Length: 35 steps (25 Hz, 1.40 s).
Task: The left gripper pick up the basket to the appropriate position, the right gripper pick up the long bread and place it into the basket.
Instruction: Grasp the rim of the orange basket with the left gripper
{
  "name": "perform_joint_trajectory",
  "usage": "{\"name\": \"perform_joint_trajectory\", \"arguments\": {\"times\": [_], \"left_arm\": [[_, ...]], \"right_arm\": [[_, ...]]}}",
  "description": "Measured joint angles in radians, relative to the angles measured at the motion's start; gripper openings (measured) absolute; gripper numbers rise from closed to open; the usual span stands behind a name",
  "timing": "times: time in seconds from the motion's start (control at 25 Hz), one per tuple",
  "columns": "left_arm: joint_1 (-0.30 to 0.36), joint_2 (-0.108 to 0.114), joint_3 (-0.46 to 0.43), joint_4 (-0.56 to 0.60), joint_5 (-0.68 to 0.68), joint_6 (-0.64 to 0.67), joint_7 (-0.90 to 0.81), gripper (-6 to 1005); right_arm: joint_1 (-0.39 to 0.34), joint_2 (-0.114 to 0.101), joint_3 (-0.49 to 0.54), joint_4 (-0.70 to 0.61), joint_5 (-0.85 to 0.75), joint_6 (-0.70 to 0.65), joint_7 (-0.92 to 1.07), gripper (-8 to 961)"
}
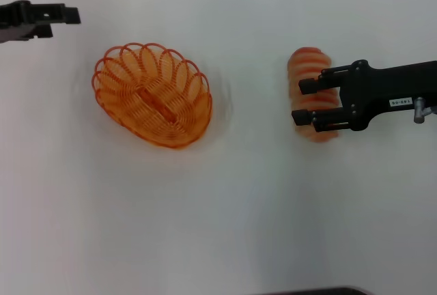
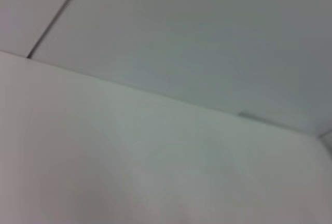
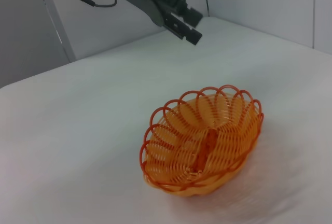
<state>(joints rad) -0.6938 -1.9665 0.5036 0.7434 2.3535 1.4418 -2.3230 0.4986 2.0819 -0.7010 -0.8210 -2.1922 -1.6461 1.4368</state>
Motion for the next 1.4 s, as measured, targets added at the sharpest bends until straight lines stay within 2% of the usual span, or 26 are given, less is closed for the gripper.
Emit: {"name": "perform_joint_trajectory", "arguments": {"times": [0.44, 0.68, 1.0, 1.24, 1.4], "left_arm": [[-0.139, -0.007, 0.224, 0.002, 0.137, -0.065, -0.054, 843], [-0.194, -0.019, 0.409, 0.003, 0.224, -0.093, -0.042, 842], [-0.209, -0.053, 0.527, 0.012, 0.281, -0.138, -0.031, 842], [-0.210, -0.095, 0.550, 0.013, 0.338, -0.202, -0.031, 841], [-0.218, -0.113, 0.558, 0.005, 0.373, -0.233, -0.031, 841]], "right_arm": [[0.001, -0.001, 0.000, -0.006, 0.000, 0.000, -0.005, 664], [0.002, -0.002, 0.000, -0.006, 0.000, 0.000, -0.004, 664], [0.001, -0.002, 0.000, -0.006, 0.000, 0.002, -0.006, 663], [0.002, -0.002, 0.000, -0.005, 0.000, 0.007, -0.007, 663], [0.002, -0.001, -0.001, -0.006, 0.000, 0.007, -0.007, 664]]}}
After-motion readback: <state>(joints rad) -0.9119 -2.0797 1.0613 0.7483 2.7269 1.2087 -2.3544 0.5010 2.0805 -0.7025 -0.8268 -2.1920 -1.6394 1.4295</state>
